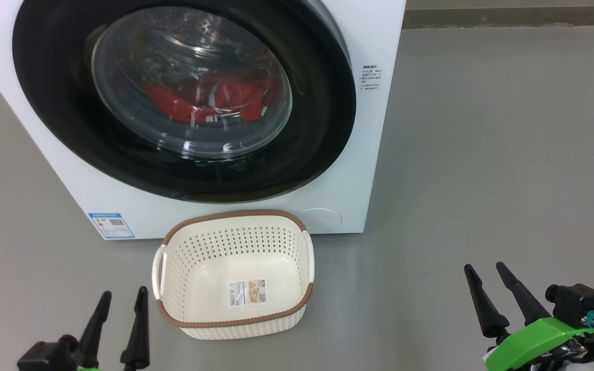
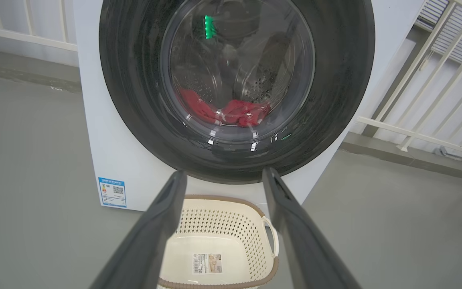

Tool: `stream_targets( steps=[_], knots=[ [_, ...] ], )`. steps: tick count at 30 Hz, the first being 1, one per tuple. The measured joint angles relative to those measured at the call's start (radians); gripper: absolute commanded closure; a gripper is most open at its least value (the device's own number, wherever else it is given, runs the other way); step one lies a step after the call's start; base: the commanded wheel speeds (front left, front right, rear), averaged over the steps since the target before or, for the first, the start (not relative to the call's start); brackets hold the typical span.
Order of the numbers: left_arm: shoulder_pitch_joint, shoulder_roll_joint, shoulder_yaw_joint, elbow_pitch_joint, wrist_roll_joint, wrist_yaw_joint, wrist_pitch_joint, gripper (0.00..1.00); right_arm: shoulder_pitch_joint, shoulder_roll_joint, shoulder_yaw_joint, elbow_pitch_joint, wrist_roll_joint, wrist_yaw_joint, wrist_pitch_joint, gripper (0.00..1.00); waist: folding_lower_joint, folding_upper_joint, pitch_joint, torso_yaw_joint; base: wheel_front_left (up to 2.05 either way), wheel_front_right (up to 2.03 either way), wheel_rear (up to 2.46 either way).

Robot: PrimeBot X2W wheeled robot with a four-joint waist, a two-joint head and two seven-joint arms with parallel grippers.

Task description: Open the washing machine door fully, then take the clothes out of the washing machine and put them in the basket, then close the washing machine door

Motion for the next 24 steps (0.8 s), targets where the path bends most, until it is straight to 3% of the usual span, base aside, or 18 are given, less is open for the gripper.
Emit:
stream_targets(
  steps=[24],
  knots=[
    [0.023,0.007,0.017,-0.061,0.221,-0.001,-0.051,0.0,0.004,-0.021,-0.034,-0.032,-0.208,0.0,-0.052,0.0,0.0,0.0,-0.001,0.001,0.0,0.0,0.0]
  ],
)
